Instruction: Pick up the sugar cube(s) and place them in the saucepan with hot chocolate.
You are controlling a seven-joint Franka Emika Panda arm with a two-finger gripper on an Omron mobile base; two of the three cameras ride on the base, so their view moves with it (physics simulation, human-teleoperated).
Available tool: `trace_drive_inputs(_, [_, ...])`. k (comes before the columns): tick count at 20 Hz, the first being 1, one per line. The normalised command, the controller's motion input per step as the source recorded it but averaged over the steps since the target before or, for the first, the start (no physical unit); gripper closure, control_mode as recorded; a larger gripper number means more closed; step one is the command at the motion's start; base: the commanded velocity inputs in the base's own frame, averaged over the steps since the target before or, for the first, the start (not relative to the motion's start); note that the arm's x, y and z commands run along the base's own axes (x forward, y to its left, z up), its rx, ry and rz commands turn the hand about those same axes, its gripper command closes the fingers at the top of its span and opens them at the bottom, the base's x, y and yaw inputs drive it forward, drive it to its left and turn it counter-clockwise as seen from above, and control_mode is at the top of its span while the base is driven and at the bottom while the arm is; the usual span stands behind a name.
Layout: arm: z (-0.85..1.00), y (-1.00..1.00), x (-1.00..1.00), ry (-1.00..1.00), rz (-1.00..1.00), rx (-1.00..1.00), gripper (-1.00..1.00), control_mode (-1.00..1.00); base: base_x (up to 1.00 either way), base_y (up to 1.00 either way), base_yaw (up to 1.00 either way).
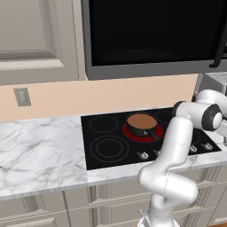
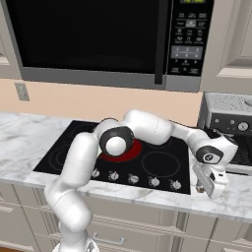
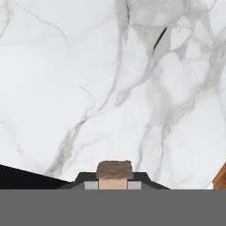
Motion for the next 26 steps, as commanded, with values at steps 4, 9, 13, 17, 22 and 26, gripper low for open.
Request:
trace_drive_inputs(4, [0.53, 0.42, -0.42, -0.22, 0.05, 0.0, 1.0, -1.0, 0.0, 0.0, 0.0])
trace_drive_inputs(9, [0.68, 0.49, -0.27, -0.16, 0.09, 0.0, 1.0, -1.0, 0.0, 0.0, 0.0])
trace_drive_inputs(13, [0.61, 0.6, -0.09, -0.14, 0.15, 0.0, 1.0, -1.0, 0.0, 0.0, 0.0])
trace_drive_inputs(17, [0.6, 0.61, -0.04, -0.17, 0.16, 0.0, 1.0, -1.0, 0.0, 0.0, 0.0])
trace_drive_inputs(22, [0.54, 0.7, 0.0, -0.16, 0.18, -0.05, 1.0, -1.0, 0.0, 0.0, 0.0])
trace_drive_inputs(26, [0.43, 0.75, 0.0, -0.17, 0.16, -0.12, 1.0, -1.0, 0.0, 0.0, 0.0])
